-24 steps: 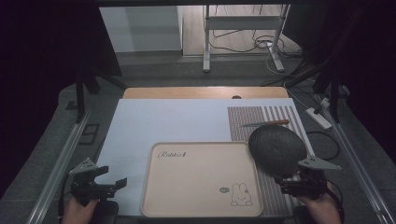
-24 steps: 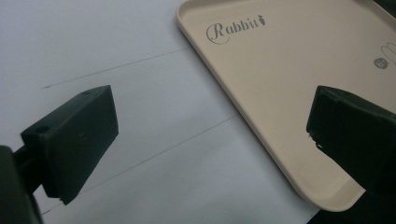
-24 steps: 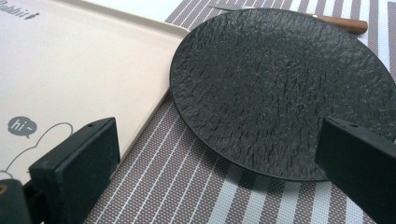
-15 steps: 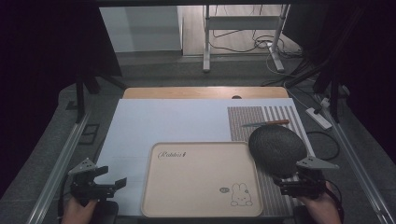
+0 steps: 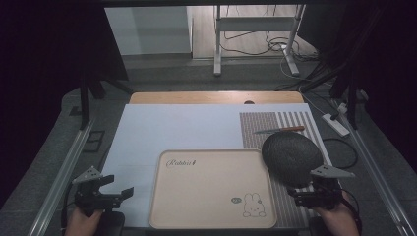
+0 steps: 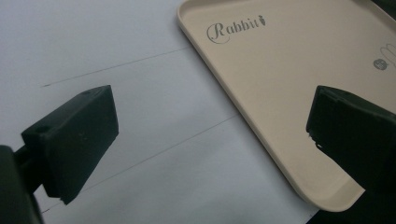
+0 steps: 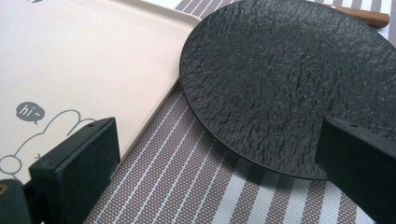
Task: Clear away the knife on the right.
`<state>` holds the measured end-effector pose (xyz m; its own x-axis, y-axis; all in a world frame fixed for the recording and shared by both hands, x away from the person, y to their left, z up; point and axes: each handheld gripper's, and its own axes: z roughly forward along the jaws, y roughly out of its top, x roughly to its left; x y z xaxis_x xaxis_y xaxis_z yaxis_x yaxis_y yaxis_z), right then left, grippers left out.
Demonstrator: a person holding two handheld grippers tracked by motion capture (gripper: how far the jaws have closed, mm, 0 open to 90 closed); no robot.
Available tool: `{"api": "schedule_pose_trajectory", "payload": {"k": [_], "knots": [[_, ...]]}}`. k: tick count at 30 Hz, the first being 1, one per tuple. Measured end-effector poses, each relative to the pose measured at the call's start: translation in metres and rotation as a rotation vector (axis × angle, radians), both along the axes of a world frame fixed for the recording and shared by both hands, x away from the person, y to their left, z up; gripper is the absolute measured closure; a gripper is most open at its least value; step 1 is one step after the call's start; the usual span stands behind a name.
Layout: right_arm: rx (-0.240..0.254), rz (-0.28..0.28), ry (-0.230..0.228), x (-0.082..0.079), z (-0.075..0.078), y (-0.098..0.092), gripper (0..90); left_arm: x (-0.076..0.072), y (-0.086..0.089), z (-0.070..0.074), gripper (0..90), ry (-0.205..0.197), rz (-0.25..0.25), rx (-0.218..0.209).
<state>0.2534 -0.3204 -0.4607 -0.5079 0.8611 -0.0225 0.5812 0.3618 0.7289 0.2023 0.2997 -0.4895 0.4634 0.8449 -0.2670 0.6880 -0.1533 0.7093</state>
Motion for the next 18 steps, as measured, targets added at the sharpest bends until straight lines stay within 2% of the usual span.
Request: {"api": "schedule_pose_trajectory", "payload": {"k": [7, 13, 18], "knots": [[-0.004, 0.004, 0.015, 0.0012, 0.0004, 0.0015, 0.0, 0.0002, -0.0002, -0.0001, 2.2, 0.002, 0.001, 0.002], [-0.013, 0.006, -0.006, 0.0061, 0.0045, 0.0034, 0.0, 0.0004, -0.0004, -0.0002, 2.2, 0.004, 0.002, 0.003], [-0.024, 0.018, 0.003, 0.0093, 0.0031, 0.0043, 0.0, 0.0004, -0.0005, -0.0003, 2.2, 0.004, 0.001, 0.004]]}}
